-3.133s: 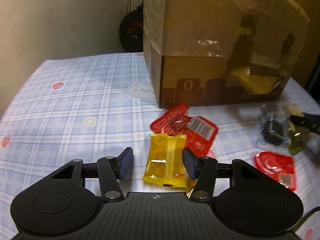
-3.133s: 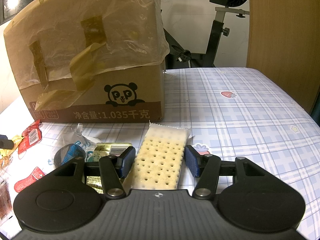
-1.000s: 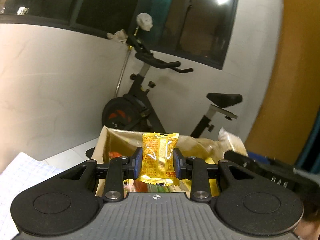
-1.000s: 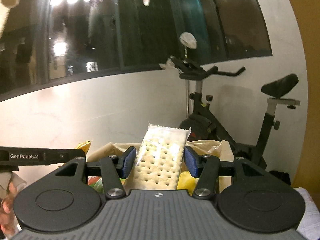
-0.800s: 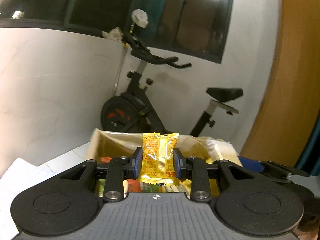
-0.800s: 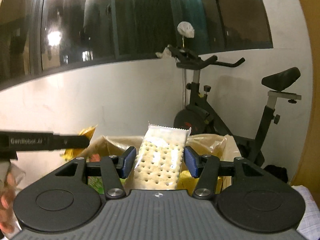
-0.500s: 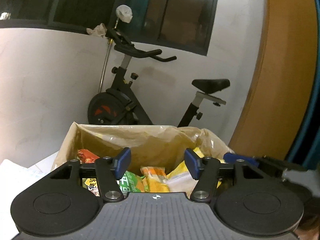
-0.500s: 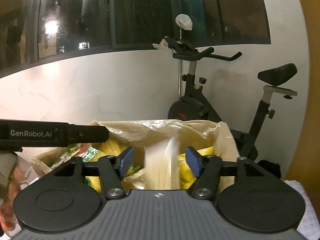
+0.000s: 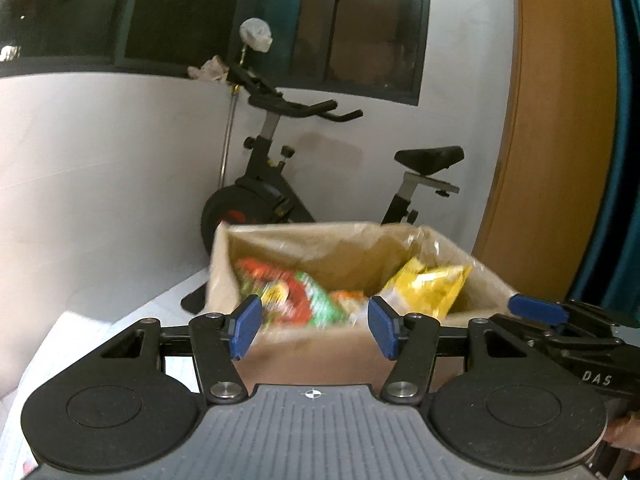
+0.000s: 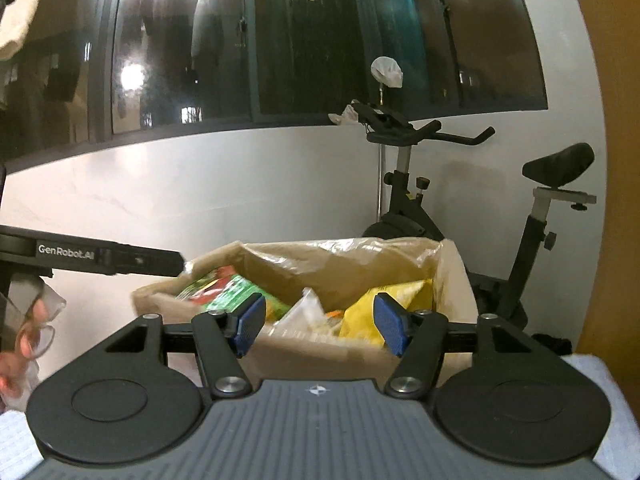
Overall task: Organize snacks
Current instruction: 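Open both tools to drop the candy and crackers into the box, then lower both tools to the remaining snacks on the sheet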
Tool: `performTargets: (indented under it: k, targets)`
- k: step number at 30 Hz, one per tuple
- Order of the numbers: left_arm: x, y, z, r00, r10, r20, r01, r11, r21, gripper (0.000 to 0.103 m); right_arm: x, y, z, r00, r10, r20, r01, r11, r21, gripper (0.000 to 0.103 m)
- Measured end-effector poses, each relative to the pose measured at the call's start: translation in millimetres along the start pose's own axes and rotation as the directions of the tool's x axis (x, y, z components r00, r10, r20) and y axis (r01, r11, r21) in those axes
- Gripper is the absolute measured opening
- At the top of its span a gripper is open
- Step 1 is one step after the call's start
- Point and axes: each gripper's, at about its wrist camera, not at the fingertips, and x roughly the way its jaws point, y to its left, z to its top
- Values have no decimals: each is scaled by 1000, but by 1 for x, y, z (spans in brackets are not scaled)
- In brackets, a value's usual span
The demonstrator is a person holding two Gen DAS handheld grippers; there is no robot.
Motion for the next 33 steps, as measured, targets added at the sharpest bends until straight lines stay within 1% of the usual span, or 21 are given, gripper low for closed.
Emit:
performTargets:
  k: [3,5,8,12,16,17,18,19,23,29,31,33]
  targets:
    - [-11,8,-20,1000,12,-27,-12,1000,-17,61,-13,3,-17,1000,-6,-11,6,1000,15,63]
    - [-15,14,-36,998,35,-54,-36,999,-31,61,-17,2,-31,999,-6,-43,8,999,40,63]
    - [-18,24,-58,994,54,-95,-62,995,-82,59,-16,0,-55,994,-22,-107,30,997,72,63]
    - [-18,31,-87,985,88,-150,-104,989,-104,53,-11,0,-87,979,-23,-204,47,992,113,63]
    - [-17,36,-114,973,92,-210,-118,986,-116,48,-6,2,-110,962,-6,-273,44,990,134,63]
    - [-18,38,-119,970,95,-222,-124,985,-118,48,-6,2,-110,962,-6,-273,44,990,134,63]
    - [-18,39,-124,968,101,-232,-132,984,-122,48,-4,4,-121,951,6,-308,40,989,143,63]
    - [-23,41,-131,966,105,-237,-138,982,-128,48,-2,5,-126,946,11,-323,39,988,148,63]
    - [-25,48,-143,960,111,-259,-157,974,-164,48,3,8,-143,924,27,-382,39,986,163,63]
    - [-30,53,-154,952,123,-281,-176,969,-173,48,21,13,-157,889,37,-456,45,985,167,64]
    - [-33,50,-160,951,124,-285,-179,968,-177,48,28,15,-159,882,27,-471,56,985,161,65]
    - [-34,50,-161,949,124,-288,-180,967,-178,48,31,16,-159,879,24,-477,58,986,158,65]
